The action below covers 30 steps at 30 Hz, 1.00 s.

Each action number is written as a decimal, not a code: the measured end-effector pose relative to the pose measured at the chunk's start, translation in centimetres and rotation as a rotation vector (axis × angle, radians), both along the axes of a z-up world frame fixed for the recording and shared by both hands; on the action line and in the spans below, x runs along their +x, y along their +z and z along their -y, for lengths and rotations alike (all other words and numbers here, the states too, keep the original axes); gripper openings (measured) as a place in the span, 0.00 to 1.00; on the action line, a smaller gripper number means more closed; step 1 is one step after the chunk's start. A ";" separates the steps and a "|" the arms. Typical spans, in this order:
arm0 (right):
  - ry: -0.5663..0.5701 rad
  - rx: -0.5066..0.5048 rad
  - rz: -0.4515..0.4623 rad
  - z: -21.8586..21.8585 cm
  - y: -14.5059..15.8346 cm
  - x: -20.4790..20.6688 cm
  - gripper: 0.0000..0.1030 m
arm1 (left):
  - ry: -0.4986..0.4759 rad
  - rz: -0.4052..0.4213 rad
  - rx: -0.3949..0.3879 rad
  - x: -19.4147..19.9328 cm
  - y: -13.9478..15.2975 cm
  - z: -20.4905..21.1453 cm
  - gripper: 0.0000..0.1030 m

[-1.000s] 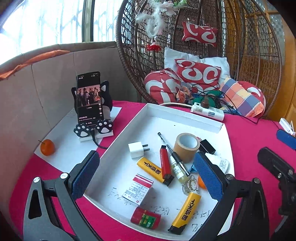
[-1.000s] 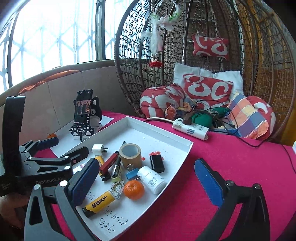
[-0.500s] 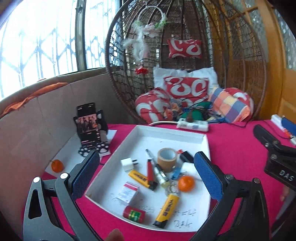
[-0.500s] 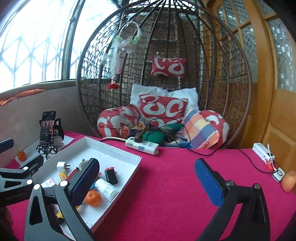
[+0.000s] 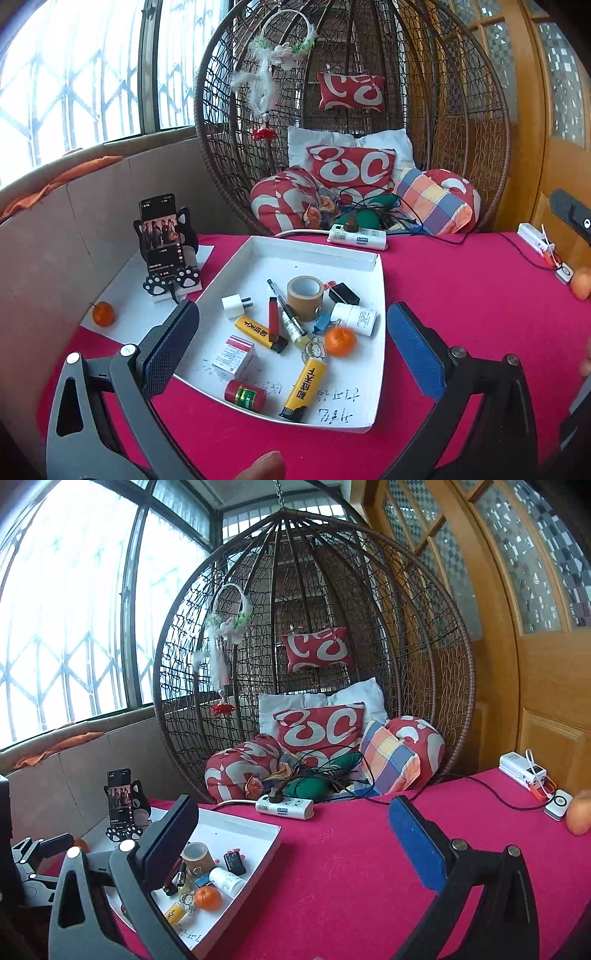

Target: Organize rigid objects

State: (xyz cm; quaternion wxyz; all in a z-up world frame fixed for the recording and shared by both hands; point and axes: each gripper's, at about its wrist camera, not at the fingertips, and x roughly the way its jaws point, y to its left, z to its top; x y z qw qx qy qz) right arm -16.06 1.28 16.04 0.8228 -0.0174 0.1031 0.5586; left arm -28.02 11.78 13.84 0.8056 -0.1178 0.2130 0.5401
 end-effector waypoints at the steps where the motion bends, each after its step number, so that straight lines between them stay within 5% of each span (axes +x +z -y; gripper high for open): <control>1: -0.003 0.006 -0.013 0.5 0.1 0.3 1.00 | -0.001 -0.007 0.004 0.1 0.1 0.4 1.00; 10: -0.057 0.018 -0.124 3.7 -1.1 2.7 1.00 | -0.025 -0.008 -0.048 -0.2 0.2 2.2 1.00; 30: -0.048 0.023 -0.109 5.6 -1.4 2.1 1.00 | -0.036 0.000 -0.088 0.4 1.1 4.2 1.00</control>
